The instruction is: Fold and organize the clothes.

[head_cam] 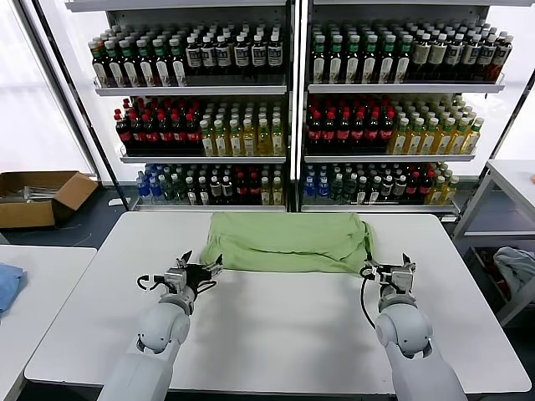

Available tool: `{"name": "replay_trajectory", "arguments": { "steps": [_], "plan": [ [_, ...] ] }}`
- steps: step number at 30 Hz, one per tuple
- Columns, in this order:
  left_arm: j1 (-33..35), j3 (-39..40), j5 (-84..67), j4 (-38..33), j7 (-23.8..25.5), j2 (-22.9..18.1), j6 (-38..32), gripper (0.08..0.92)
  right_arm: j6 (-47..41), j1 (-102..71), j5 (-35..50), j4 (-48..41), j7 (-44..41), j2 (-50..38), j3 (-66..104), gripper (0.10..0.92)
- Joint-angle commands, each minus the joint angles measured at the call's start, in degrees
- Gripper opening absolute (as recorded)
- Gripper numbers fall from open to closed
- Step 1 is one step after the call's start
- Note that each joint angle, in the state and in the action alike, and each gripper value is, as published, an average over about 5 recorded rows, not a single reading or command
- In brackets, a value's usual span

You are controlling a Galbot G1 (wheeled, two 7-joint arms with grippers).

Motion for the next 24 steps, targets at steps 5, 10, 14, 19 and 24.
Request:
{"name": "replay_trajectory", "arguments": {
  "steps": [5,10,14,19,24],
  "plan": [
    [-1.36,0.22,0.82,2.12,0.1,0.04,0.04,0.823,-0.16,0.09,0.04,-1.4,-0.49,-0.05,-0.36,0.823],
    [-2.17,0.26,0.8,3.21,0.49,0.0,0.09,0.823,-0.06,1.39,-0.25,-2.28,-1.38,0.31,-1.07,0.823],
    [-2.62,0.39,1.03,4.44,0.64,0.02,0.1,0.823,0.19,2.49,-0.29,-3.61,-1.66,0.91,-1.33,0.823],
    [-2.57,0.5,1.92,5.53,0.65,-0.12,0.11,0.806,0.1,2.63,-0.11,-4.31,-1.83,1.65,-1.51,0.803],
    [-1.79,0.72,2.68,5.74,0.81,0.08,0.18,0.759,-0.11,1.75,0.05,-4.36,-1.82,2.23,-1.49,0.757]
  ]
}}
